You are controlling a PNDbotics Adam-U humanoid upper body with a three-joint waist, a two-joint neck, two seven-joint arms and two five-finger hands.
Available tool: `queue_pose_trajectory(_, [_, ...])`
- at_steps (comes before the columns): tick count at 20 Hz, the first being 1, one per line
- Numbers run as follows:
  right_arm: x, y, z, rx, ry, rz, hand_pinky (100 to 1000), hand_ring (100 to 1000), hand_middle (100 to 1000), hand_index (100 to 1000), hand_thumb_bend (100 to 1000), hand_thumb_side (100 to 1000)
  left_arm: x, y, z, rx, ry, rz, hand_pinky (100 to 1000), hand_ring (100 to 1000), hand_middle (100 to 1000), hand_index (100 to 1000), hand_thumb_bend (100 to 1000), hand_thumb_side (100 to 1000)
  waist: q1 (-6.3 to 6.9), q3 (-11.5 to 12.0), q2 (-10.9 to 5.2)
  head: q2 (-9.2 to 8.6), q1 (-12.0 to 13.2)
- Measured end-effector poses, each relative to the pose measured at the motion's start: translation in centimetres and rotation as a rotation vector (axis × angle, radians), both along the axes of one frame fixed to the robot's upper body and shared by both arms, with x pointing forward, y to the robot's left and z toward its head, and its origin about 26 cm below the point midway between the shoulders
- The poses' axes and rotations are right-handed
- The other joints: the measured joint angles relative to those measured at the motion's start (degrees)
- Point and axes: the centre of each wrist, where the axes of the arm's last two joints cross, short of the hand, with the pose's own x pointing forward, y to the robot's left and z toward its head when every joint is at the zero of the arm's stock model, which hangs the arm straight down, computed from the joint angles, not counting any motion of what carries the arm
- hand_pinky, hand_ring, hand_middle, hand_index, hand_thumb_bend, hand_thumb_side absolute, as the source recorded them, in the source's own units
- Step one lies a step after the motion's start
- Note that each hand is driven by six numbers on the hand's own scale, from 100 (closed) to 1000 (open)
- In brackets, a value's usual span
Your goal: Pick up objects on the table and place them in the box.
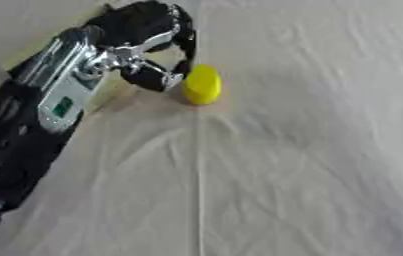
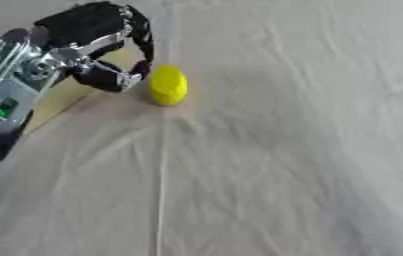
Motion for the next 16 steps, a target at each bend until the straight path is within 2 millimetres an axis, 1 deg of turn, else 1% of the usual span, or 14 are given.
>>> queue_pose_trajectory(1, [0.0, 0.0, 0.0, 0.001, 0.0, 0.001, 942, 827, 647, 796, 100, 639, 0.0, -0.1, -0.1, 0.015, 0.009, 0.0, 827, 844, 797, 915, 122, 240, -0.01, 0.0, 0.0, 0.0, 0.0])
queue_pose_trajectory(2, [0.0, 0.0, 0.0, 0.001, 0.001, 0.001, 942, 827, 647, 796, 100, 639, 0.1, -0.1, -0.2, 0.031, 0.018, 0.003, 837, 858, 811, 927, 163, 282, -0.01, 0.0, 0.0, 0.0, 0.1])
queue_pose_trajectory(4, [0.0, 0.0, 0.0, 0.001, 0.003, 0.003, 942, 827, 647, 796, 100, 639, 0.3, -0.1, -0.4, 0.061, 0.032, 0.015, 837, 858, 812, 928, 195, 306, -0.04, 0.0, 0.0, 0.0, 0.4])
queue_pose_trajectory(6, [0.0, 0.1, 0.0, 0.001, 0.007, 0.007, 942, 827, 647, 796, 100, 639, 0.4, -0.5, -0.6, 0.08, 0.039, 0.02, 838, 860, 814, 929, 205, 301, -0.07, 0.0, 0.0, 0.0, 0.6])
queue_pose_trajectory(9, [0.0, 0.1, -0.1, 0.002, 0.009, 0.01, 942, 827, 646, 796, 100, 638, 0.7, -0.8, -1.0, 0.092, 0.048, 0.029, 840, 863, 818, 936, 207, 322, -0.1, -0.1, 0.0, 0.0, 0.8])
queue_pose_trajectory(10, [0.0, 0.1, -0.1, 0.002, 0.009, 0.01, 943, 827, 645, 795, 100, 638, 0.8, -0.8, -1.1, 0.095, 0.053, 0.033, 844, 869, 823, 941, 232, 339, -0.11, -0.1, 0.0, -0.01, 0.9])
queue_pose_trajectory(14, [0.1, 0.3, -0.2, 0.003, 0.016, 0.015, 943, 827, 644, 795, 100, 638, 1.2, -1.0, -1.7, 0.103, 0.071, 0.045, 845, 871, 826, 941, 269, 409, -0.23, -0.2, 0.01, -0.03, 1.0])
queue_pose_trajectory(16, [0.1, 0.3, -0.3, 0.002, 0.019, 0.02, 944, 827, 644, 795, 100, 638, 1.6, -1.1, -2.2, 0.108, 0.086, 0.058, 846, 871, 826, 942, 272, 433, -0.24, -0.3, 0.07, -0.05, 1.0])
